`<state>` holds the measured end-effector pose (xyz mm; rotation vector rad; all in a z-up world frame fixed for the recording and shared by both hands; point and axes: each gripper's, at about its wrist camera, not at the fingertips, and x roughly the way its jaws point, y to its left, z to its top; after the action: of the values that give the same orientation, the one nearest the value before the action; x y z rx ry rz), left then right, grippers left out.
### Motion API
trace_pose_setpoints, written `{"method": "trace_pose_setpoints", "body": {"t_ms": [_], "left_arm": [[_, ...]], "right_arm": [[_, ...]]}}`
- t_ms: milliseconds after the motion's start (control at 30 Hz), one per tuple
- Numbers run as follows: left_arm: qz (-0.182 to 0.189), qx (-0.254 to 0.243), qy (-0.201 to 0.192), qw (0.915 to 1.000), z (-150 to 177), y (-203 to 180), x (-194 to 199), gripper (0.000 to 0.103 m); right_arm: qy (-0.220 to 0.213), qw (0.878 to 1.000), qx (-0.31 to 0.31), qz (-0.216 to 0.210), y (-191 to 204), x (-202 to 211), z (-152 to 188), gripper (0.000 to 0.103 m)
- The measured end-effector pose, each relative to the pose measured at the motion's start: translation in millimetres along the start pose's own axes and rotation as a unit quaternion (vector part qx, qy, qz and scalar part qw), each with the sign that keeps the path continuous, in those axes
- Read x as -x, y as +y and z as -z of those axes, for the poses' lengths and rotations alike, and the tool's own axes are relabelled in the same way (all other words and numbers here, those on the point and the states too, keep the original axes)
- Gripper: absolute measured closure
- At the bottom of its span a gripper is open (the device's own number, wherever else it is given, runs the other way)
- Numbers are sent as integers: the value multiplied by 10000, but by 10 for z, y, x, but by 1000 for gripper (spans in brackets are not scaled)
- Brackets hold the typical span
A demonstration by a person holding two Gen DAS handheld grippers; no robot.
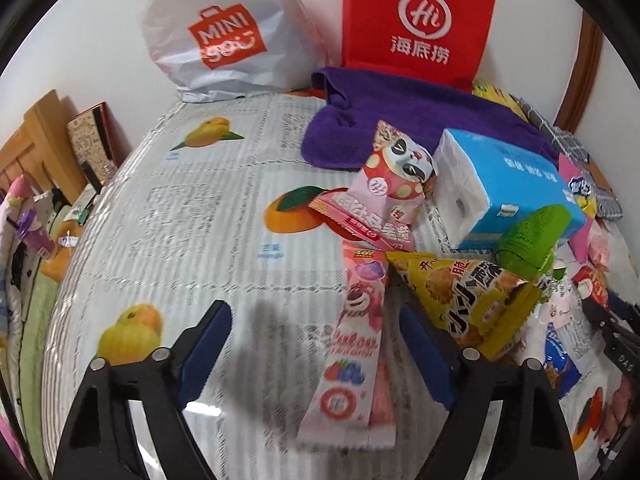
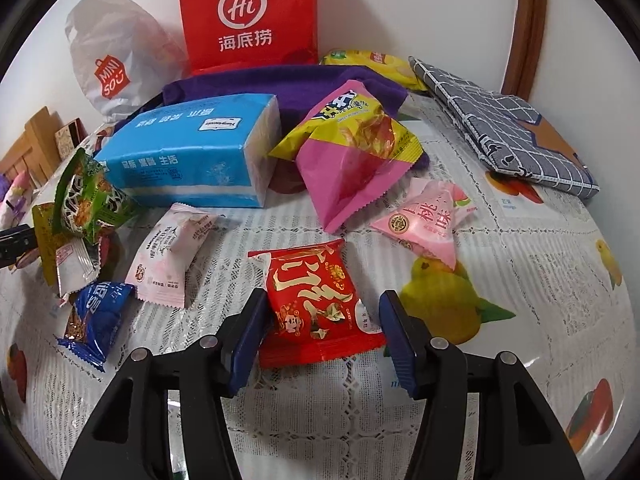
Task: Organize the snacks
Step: 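Grasp the pink strawberry-bear stick snack with left tool while right tool grasps the red gold-lettered packet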
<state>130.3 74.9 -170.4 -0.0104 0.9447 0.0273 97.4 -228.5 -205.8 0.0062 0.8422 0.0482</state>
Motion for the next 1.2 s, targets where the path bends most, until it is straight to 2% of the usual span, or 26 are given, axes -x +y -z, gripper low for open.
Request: {"method": "trace_pose_setpoints", "body": {"t_ms": [100,267,367,700,767,800,833,967,1000,1200], "left_arm": [[-66,-75,85,9999,7,-40,-104,37],[-32,-74,-195,9998,86,-59,-90,44],[-7,-81,-298,9995,117,-72,-66,52],[27,-56,-280,9996,99,-77,-76,52],[85,-101,-299,9995,101,-93,-66,62],[108,-127,-317,9994,103,-102,-57,72],[121,-135,-319,9993,102,-95,-53,77],[139,-115,-315,9993,125,-85,-25,83],[143,-112,-293,9994,143,-82,-10,83],[222,39,-275,9994,210,-11,137,83]], "right_arm": [[-1,10000,-19,39,-8,-1,1,46],[12,10000,-54,-8,-26,-9,2,46],[9,10000,-41,-10,-24,-9,-1,46],[34,9999,-23,-158,-48,-44,-25,42],[21,9998,-15,-176,-47,-43,-22,42],[13,9998,-17,-178,-46,-42,-21,42],[0,9998,-23,-186,-47,-39,-17,46],[-82,9998,-27,-179,-37,-3,0,52],[-111,9997,-15,-194,-30,10,5,59],[-187,9996,107,-207,64,111,61,61]]}}
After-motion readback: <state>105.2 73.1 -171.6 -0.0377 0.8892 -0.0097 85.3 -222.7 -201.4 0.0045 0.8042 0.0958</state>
